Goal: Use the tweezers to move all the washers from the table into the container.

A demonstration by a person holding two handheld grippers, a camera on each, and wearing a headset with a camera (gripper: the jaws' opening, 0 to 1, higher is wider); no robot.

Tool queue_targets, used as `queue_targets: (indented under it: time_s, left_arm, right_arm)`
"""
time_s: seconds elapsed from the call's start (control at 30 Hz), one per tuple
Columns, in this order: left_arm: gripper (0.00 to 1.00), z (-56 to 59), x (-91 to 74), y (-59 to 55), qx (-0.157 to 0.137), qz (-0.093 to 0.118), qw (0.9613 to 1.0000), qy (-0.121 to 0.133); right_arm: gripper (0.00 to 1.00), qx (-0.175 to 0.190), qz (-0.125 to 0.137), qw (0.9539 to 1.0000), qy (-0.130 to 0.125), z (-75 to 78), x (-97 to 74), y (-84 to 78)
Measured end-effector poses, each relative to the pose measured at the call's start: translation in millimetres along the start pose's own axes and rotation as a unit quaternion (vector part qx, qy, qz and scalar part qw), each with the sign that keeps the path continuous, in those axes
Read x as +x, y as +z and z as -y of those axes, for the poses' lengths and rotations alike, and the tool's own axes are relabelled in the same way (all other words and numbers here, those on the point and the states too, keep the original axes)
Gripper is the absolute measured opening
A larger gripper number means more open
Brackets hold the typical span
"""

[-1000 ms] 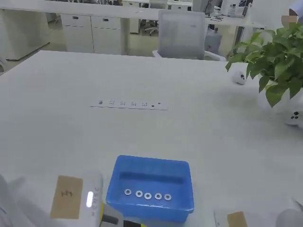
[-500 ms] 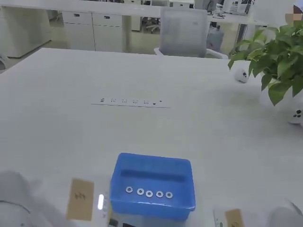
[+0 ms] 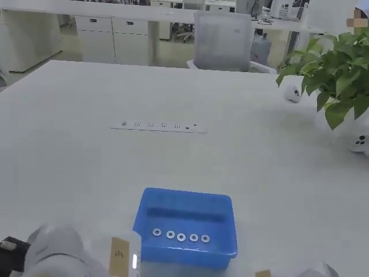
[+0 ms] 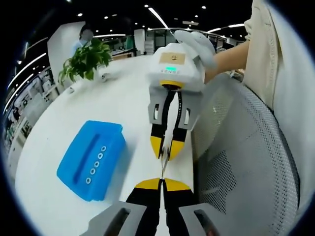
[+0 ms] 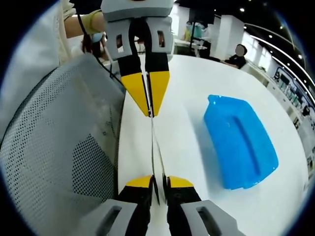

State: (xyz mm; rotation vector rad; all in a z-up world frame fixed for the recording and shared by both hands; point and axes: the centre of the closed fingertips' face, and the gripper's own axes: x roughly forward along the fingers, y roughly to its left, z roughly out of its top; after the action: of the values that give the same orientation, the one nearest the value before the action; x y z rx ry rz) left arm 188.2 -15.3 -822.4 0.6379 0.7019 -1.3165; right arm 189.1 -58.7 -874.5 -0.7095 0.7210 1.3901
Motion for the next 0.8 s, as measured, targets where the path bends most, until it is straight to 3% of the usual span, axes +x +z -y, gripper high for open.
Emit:
queue_targets:
  time_s: [0.37,0.5,0.6,0.8]
  left_arm:
    - [0.0,1.0,13.4,-27.3,0.0,-0.044,0.999,-0.006]
    - [0.0,2.7,18.5,-35.7,0.012,-0.068,0.9976,-0.008]
    - [0.0,3.3,21.6,-40.1,0.016,-0.081,0.9965,-0.012]
    - [0.0,4.6,23.6,-48.5,0.034,-0.11,0.9932,-0.018]
  right_arm:
    - [0.12,0.023,0.018,0.9996,0.002,-3.8,-4.8,-2.2]
    - [0.17,0.052,0.058,0.9969,-0.006,-7.8,-18.3,2.8]
    - [0.2,0.073,0.074,0.9946,0.003,-14.6,-29.5,-0.8]
    - [0.32,0.102,0.106,0.9889,-0.022,-13.7,-63.6,-8.9]
